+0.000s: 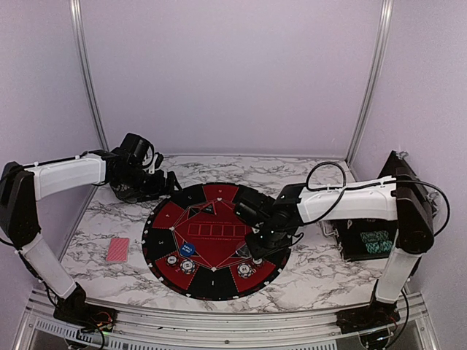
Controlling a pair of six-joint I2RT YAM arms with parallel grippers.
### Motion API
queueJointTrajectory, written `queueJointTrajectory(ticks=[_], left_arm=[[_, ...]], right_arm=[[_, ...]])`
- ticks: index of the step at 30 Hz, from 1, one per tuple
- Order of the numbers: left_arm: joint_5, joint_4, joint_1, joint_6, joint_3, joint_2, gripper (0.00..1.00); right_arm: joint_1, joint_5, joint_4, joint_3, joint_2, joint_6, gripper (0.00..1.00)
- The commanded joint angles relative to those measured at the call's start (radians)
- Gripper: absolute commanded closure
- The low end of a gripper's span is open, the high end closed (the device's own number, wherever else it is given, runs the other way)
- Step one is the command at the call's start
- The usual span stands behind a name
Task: Distribute texas hold em gaming equipment
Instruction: Place the poker chips pile in the dealer area, then pick up the pile of poker chips from the pile of poker chips.
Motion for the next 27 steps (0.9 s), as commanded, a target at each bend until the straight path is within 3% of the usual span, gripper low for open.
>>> queueJointTrajectory(ticks=[1, 18, 27], left_arm=[[0.009, 0.005, 0.005, -0.001, 0.003, -0.009, 0.01], [0.008, 0.004, 0.005, 0.004, 0.003, -0.011, 0.01], [0.008, 0.005, 0.004, 0.003, 0.002, -0.011, 0.01]], right_arm=[[-0.034, 0.046, -0.031, 0.045, -0.064, -0.02, 0.53], [-0.314, 0.139, -0.021, 0.034, -0.173, -0.148, 0.5], [-0.481, 0.129, 0.039, 0.059, -0.145, -0.238, 0.45]])
